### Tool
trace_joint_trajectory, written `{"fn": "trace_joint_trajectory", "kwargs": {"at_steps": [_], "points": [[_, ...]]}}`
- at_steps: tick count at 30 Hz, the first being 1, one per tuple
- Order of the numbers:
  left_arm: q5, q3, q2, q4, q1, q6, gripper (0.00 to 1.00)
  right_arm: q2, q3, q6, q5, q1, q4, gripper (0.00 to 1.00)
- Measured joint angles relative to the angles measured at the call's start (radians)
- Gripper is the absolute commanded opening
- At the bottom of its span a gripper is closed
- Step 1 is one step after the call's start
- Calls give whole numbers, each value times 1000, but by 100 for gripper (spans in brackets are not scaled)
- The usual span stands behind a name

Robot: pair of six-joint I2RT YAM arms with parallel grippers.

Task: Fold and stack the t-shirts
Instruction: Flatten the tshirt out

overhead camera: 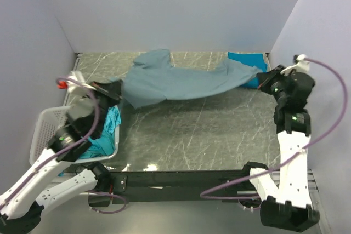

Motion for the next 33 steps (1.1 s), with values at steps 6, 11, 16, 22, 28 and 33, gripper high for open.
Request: {"fn": "trace_joint_trajectory", "kwargs": {"at_steps": [6,11,16,22,28,33], "points": [[96,240,-11,126,0,227,1,-67,273,-9,9,0,-87,0],[227,503,45,140,0,383,1,-96,493,-14,63,0,-193,0],[401,857,183,100,0,481,1,-98,755,-43,111,0,-272,0],[529,1158,272,37,0,541,1,-103,960,-77,156,0,-330,0],[579,1254,287,37,0,566,1,-115,1005,-101,183,-1,-362,0],[563,1260,334,66,0,601,1,-116,964,-111,187,-1,-360,0]]}}
